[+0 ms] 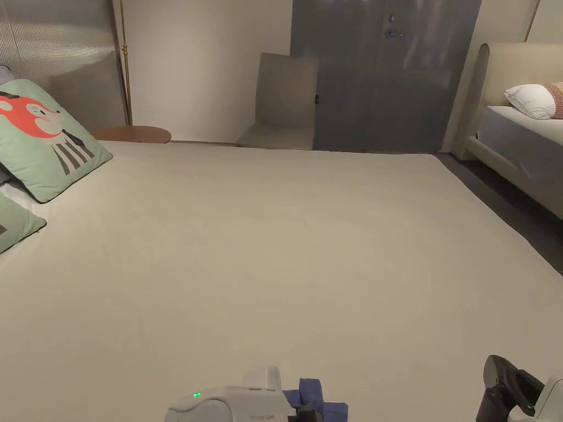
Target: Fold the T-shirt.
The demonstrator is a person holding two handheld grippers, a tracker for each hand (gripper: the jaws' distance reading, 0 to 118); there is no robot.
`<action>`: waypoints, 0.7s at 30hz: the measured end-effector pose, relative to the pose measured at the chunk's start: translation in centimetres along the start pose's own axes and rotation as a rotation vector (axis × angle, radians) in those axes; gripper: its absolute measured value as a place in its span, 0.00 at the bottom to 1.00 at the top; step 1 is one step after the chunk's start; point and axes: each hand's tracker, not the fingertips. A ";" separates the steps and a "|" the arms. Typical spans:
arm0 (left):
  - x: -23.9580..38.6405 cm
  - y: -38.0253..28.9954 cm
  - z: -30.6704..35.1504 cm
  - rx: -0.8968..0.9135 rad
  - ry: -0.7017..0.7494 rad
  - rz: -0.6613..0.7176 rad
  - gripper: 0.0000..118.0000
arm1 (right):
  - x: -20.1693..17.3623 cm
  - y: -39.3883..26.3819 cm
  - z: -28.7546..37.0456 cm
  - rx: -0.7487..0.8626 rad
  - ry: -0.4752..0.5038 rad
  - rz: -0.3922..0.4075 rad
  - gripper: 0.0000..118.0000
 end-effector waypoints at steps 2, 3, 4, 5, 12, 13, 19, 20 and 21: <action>0.0 -0.6 -0.6 0.008 -0.004 0.011 0.17 | 0.4 0.1 0.2 0.004 -0.009 -0.002 0.00; 0.1 -0.9 -0.2 0.029 -0.047 0.035 0.32 | 0.6 0.0 0.2 0.005 -0.013 -0.003 0.00; 0.0 -0.8 0.4 0.044 -0.091 0.054 0.47 | 0.8 0.0 0.2 0.006 -0.017 -0.003 0.00; 0.1 -0.5 1.3 0.046 -0.148 0.071 0.63 | 0.9 0.0 0.1 0.004 -0.020 -0.006 0.00; 0.8 -1.8 8.2 0.454 0.016 -0.076 0.65 | 1.2 -0.3 -0.1 -0.003 -0.025 -0.027 0.00; 1.0 -2.2 8.1 0.473 0.110 -0.138 0.59 | 1.2 -0.4 -0.2 -0.005 -0.023 -0.030 0.00; 2.9 -5.9 2.4 0.353 0.265 -0.405 0.00 | 0.8 -0.5 -0.1 -0.009 -0.007 -0.025 0.00; 3.5 -6.7 1.4 0.332 0.270 -0.439 0.01 | 0.9 -0.6 -0.1 -0.008 -0.007 -0.024 0.00; 4.0 -7.3 0.3 0.298 0.274 -0.474 0.00 | 0.9 -0.6 0.0 -0.008 -0.008 -0.023 0.00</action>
